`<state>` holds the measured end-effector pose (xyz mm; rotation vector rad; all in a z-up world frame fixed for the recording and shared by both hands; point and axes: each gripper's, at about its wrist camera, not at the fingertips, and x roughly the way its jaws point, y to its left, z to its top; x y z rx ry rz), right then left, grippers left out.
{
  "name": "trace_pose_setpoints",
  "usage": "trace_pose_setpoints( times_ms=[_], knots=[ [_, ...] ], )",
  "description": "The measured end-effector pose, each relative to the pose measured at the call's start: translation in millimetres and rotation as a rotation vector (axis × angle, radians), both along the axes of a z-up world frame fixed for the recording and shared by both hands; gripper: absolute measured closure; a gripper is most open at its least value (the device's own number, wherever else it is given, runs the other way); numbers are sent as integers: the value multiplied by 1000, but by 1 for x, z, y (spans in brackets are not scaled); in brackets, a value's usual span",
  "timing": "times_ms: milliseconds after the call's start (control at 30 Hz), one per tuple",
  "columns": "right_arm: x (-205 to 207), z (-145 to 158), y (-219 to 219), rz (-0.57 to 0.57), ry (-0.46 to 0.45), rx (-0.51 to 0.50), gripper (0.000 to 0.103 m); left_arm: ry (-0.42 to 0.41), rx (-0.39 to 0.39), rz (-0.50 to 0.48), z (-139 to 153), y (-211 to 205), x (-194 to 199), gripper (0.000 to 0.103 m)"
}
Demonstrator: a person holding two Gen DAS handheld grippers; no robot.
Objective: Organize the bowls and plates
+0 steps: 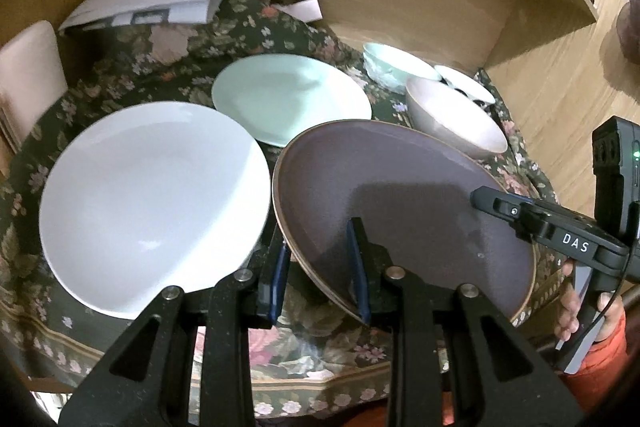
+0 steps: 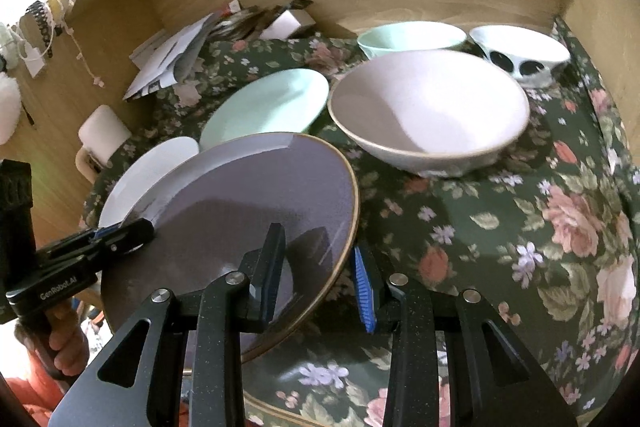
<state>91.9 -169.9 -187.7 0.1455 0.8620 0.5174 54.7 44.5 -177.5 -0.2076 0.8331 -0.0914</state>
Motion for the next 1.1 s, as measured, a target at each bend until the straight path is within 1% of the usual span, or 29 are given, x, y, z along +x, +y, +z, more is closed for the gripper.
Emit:
trace_pose_setpoints(
  times_ms=[433,567,800,933,1100],
  knots=[
    [2,-18,-21,-53,34,-8,74,41,6,-29,-19,-22,17,74],
    [4,-21,-25,-64,37,-28,74,44,11,-39,-23,-28,21,74],
    [6,-26,-28,-57,55,-44,74,69,13,-49,-31,-31,25,74],
    [6,-26,-27,-56,58,-51,73,67,26,-54,-32,-31,25,73],
    [6,-22,-26,-79,32,-111,72,62,49,-50,-32,-33,25,72]
  ],
)
